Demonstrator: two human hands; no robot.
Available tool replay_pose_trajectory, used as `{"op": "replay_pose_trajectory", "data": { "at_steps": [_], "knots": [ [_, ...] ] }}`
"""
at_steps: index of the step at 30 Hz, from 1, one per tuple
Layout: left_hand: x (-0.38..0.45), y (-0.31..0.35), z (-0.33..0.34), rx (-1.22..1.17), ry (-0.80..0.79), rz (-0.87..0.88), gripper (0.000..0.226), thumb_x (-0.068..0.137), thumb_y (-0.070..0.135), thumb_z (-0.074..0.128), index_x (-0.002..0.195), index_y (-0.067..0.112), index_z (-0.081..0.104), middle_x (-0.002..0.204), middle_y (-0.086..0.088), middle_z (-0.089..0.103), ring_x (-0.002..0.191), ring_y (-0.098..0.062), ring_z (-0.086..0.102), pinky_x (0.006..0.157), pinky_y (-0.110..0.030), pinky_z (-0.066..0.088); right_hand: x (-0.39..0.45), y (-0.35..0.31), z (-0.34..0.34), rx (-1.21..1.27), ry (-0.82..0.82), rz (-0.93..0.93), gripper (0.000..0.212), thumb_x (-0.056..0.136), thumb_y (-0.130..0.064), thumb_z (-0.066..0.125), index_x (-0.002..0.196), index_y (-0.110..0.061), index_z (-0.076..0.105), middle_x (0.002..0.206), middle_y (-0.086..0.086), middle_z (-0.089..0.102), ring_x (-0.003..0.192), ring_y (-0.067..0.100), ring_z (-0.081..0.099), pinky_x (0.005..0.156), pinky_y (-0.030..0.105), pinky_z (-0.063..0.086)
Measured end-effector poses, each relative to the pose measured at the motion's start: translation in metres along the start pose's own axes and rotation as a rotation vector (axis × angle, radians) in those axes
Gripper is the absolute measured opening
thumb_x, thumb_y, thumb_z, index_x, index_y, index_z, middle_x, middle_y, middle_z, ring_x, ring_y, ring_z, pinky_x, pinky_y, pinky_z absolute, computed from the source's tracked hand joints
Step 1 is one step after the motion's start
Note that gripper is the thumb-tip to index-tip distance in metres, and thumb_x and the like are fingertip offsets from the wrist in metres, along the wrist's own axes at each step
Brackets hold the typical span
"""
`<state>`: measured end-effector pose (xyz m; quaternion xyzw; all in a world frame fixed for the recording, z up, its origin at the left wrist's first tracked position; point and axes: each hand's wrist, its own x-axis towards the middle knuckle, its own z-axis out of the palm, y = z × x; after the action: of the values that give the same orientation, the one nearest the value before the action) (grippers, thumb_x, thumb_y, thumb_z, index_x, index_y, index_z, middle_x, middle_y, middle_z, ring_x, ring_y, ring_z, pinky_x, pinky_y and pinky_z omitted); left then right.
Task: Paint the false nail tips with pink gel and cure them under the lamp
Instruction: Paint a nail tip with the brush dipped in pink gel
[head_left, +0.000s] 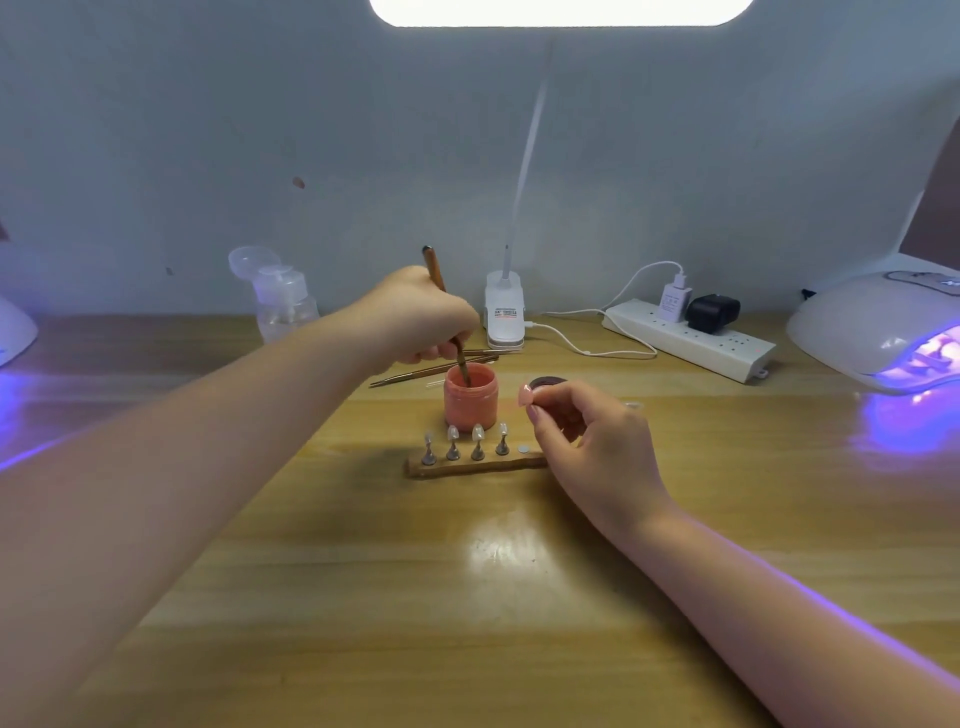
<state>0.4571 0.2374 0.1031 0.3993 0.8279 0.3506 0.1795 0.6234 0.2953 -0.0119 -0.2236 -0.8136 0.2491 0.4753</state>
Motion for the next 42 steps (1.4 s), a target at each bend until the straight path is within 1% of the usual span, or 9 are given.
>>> {"op": "replay_pose_trajectory", "data": {
  "at_steps": [3, 7, 12, 16, 23, 26, 32, 38, 42],
  "knots": [
    [0.003, 0.003, 0.011, 0.079, -0.061, -0.01, 0.006, 0.083, 0.009, 0.058, 0.081, 0.005, 0.06, 0.063, -0.005, 0.058, 0.05, -0.013, 0.045, 0.04, -0.018, 0.034, 0.001, 0.001, 0.0, -0.006, 0.003, -0.001, 0.009, 0.087, -0.007, 0.067, 0.094, -0.007, 0.072, 0.087, 0.003, 0.071, 0.074, 0.014, 0.064, 0.066, 0.029, 0.052],
    [0.003, -0.001, 0.02, 0.116, -0.027, 0.003, 0.017, 0.083, 0.008, 0.059, 0.066, 0.01, 0.054, 0.057, 0.0, 0.052, 0.049, -0.009, 0.044, 0.034, -0.014, 0.029, 0.001, -0.001, 0.0, -0.016, 0.008, -0.011, 0.007, 0.087, -0.007, 0.068, 0.093, -0.007, 0.071, 0.083, 0.003, 0.07, 0.071, 0.012, 0.061, 0.063, 0.022, 0.049],
    [0.005, -0.012, 0.004, -0.106, 0.062, -0.066, 0.006, 0.083, 0.009, 0.06, 0.081, 0.005, 0.063, 0.061, -0.003, 0.059, 0.035, -0.007, 0.043, 0.043, -0.02, 0.028, 0.001, -0.002, 0.0, -0.017, 0.008, 0.0, 0.008, 0.086, -0.006, 0.067, 0.093, -0.007, 0.072, 0.085, 0.003, 0.071, 0.072, 0.011, 0.062, 0.065, 0.023, 0.049],
    [0.008, -0.033, -0.009, -0.322, 0.098, -0.127, 0.021, 0.081, 0.011, 0.059, 0.096, 0.0, 0.067, 0.052, -0.001, 0.061, 0.037, -0.007, 0.035, 0.039, -0.017, 0.027, 0.001, -0.004, -0.001, -0.029, -0.016, -0.003, 0.01, 0.087, -0.006, 0.067, 0.096, -0.008, 0.072, 0.086, 0.003, 0.07, 0.075, 0.012, 0.063, 0.066, 0.023, 0.05],
    [0.003, -0.064, -0.025, -0.476, 0.139, -0.132, 0.012, 0.078, 0.013, 0.059, 0.075, 0.006, 0.068, 0.048, 0.002, 0.059, 0.044, -0.008, 0.034, 0.043, -0.021, 0.029, 0.0, -0.005, -0.002, -0.028, -0.005, -0.003, 0.009, 0.087, -0.006, 0.067, 0.094, -0.006, 0.072, 0.086, 0.004, 0.071, 0.075, 0.014, 0.064, 0.068, 0.029, 0.051],
    [-0.009, -0.069, -0.021, -0.603, 0.187, -0.02, 0.017, 0.083, 0.015, 0.059, 0.07, 0.01, 0.07, 0.053, 0.002, 0.062, 0.047, -0.008, 0.04, 0.045, -0.02, 0.034, 0.0, -0.005, -0.002, -0.028, -0.01, -0.007, 0.01, 0.087, -0.007, 0.067, 0.095, -0.008, 0.072, 0.086, 0.003, 0.07, 0.076, 0.013, 0.064, 0.068, 0.027, 0.051],
    [-0.062, -0.07, 0.022, -0.516, 0.238, 0.556, 0.013, 0.091, 0.027, 0.059, 0.089, 0.025, 0.071, 0.079, 0.007, 0.074, 0.063, -0.002, 0.063, 0.06, -0.015, 0.051, 0.0, -0.005, -0.002, -0.016, 0.0, 0.006, 0.009, 0.087, -0.007, 0.067, 0.094, -0.008, 0.072, 0.087, 0.002, 0.071, 0.075, 0.013, 0.064, 0.068, 0.028, 0.051],
    [-0.082, -0.079, 0.048, -0.375, 0.237, 0.724, 0.018, 0.091, 0.023, 0.061, 0.1, 0.038, 0.066, 0.091, 0.017, 0.072, 0.084, 0.001, 0.067, 0.068, -0.009, 0.048, 0.0, -0.005, -0.002, -0.035, -0.004, -0.014, 0.01, 0.087, -0.008, 0.068, 0.096, -0.005, 0.072, 0.085, 0.003, 0.07, 0.076, 0.015, 0.064, 0.071, 0.032, 0.052],
    [-0.083, -0.08, 0.049, -0.233, 0.303, 0.822, 0.022, 0.088, 0.014, 0.064, 0.104, 0.028, 0.068, 0.102, 0.018, 0.069, 0.098, 0.005, 0.064, 0.08, -0.009, 0.047, 0.0, -0.005, -0.002, -0.043, 0.004, -0.031, 0.01, 0.087, -0.008, 0.068, 0.095, -0.006, 0.072, 0.084, 0.003, 0.071, 0.076, 0.015, 0.065, 0.07, 0.032, 0.052]
  ]
}}
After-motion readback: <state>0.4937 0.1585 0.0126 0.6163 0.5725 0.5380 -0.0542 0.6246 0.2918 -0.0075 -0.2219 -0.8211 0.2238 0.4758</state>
